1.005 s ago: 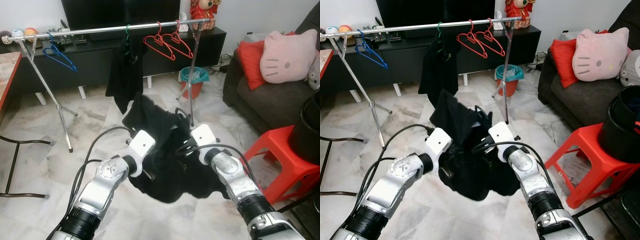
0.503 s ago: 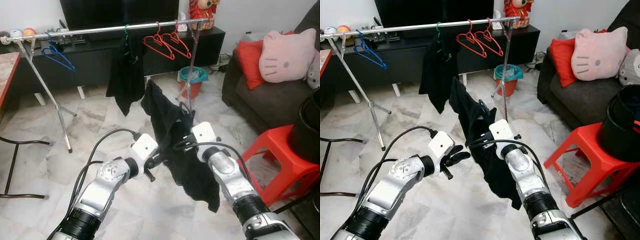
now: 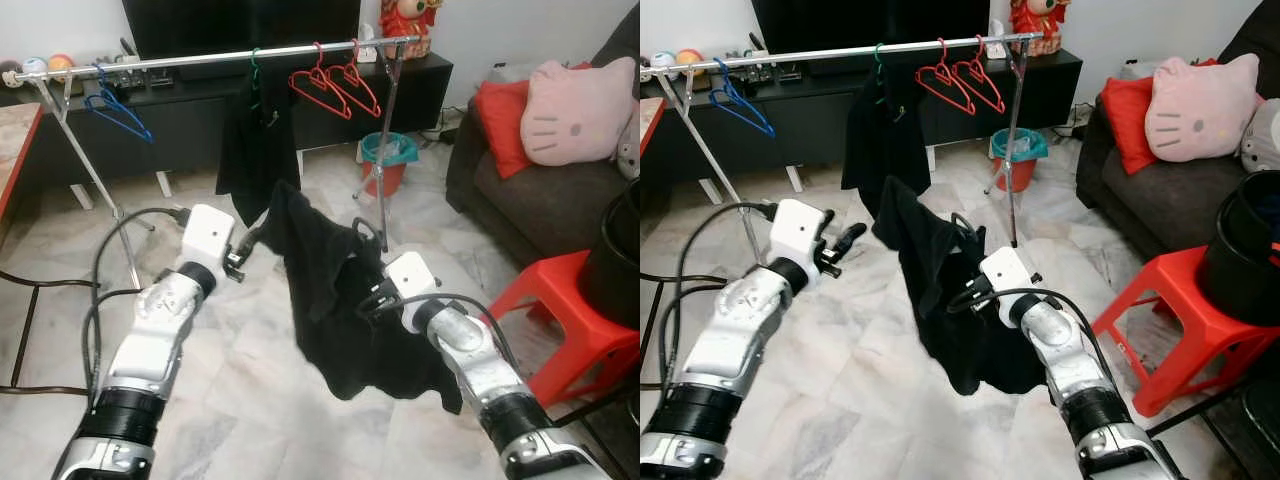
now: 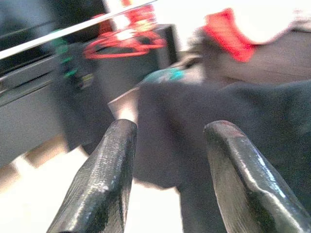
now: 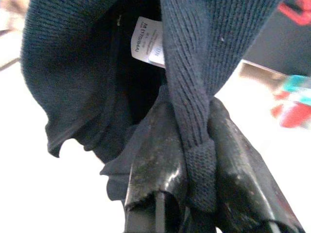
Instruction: Hang hanger
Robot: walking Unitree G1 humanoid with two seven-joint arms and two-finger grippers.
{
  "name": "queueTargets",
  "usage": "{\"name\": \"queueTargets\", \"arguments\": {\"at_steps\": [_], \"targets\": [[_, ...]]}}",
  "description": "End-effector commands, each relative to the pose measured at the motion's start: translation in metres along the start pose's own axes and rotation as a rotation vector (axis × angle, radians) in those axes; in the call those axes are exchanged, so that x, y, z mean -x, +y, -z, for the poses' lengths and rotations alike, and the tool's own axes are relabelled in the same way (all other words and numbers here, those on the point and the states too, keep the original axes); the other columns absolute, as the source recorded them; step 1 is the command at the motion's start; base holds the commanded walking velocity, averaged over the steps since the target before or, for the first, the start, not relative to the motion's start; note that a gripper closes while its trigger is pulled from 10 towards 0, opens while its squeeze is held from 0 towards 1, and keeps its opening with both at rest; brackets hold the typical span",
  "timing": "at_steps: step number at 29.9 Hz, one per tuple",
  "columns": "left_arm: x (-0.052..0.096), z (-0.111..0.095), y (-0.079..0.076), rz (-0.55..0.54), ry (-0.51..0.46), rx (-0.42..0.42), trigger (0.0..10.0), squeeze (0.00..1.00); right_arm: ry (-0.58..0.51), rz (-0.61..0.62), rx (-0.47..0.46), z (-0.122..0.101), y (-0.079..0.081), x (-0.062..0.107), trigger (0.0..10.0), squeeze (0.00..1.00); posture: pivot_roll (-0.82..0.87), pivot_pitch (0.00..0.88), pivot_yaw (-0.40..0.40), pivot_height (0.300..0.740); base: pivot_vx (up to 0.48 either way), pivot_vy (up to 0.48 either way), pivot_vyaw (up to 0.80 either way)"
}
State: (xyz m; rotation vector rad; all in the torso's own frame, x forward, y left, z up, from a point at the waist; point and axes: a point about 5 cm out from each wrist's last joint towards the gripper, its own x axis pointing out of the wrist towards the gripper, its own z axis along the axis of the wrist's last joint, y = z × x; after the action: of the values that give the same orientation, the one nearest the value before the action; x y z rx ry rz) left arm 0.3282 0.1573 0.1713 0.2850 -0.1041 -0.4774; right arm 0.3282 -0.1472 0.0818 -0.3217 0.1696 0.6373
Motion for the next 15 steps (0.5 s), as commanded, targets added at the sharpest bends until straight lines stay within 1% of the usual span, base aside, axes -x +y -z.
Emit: {"name": "queueTargets", "arguments": {"at_steps": [1, 3, 5, 7, 9, 10, 11, 14, 15], "targets": [[0.002, -0.01, -0.008, 0.107, -0.051, -0.016, 10.0, 0.0, -0.078, -0.066, 0.034, -0.013, -0.009, 0.008, 10.0, 0.0, 0.06, 0.0, -0.025, 0.74, 0.0, 0.0, 0.0], [0.004, -0.01, -0.01, 0.151, -0.047, -0.024, 10.0, 0.0, -0.075, -0.1, 0.044, -0.011, -0.013, 0.014, 10.0, 0.0, 0.07, 0.0, -0.029, 0.74, 0.0, 0.0, 0.0], [0.007, -0.01, -0.015, 0.236, -0.027, -0.048, 10.0, 0.0, -0.071, -0.148, 0.042, -0.01, -0.022, 0.023, 10.0, 0.0, 0.07, 0.0, -0.031, 0.74, 0.0, 0.0, 0.0], [0.009, -0.011, -0.018, 0.294, -0.021, -0.047, 10.0, 0.0, -0.063, -0.175, 0.049, -0.01, -0.027, 0.028, 10.0, 0.0, 0.07, 0.0, -0.031, 0.74, 0.0, 0.0, 0.0], [0.012, -0.012, -0.024, 0.379, -0.011, -0.049, 10.0, 0.0, -0.053, -0.212, 0.059, -0.009, -0.031, 0.033, 10.0, 0.0, 0.06, 0.0, -0.033, 0.74, 0.0, 0.0, 0.0], [0.015, -0.014, -0.03, 0.451, -0.007, -0.035, 10.0, 0.18, -0.05, -0.232, 0.062, -0.009, -0.032, 0.035, 10.0, 0.0, 0.07, 0.0, -0.034, 0.74, 0.0, 0.0, 0.0], [0.016, -0.018, -0.033, 0.495, -0.01, -0.027, 10.0, 1.0, -0.052, -0.256, 0.058, -0.009, -0.033, 0.036, 10.0, 0.0, 0.07, 0.0, -0.037, 0.74, 0.0, 0.0, 0.0], [0.018, -0.028, -0.038, 0.586, -0.026, -0.026, 10.0, 1.0, -0.046, -0.314, 0.048, -0.008, -0.031, 0.039, 10.0, 0.0, 0.07, 0.0, -0.042, 0.74, 0.0, 0.0, 0.0], [0.019, -0.033, -0.042, 0.643, -0.033, -0.022, 10.0, 1.0, -0.05, -0.342, 0.048, -0.008, -0.03, 0.041, 10.0, 0.0, 0.08, 0.0, -0.045, 0.74, 0.0, 0.0, 0.0]]}}
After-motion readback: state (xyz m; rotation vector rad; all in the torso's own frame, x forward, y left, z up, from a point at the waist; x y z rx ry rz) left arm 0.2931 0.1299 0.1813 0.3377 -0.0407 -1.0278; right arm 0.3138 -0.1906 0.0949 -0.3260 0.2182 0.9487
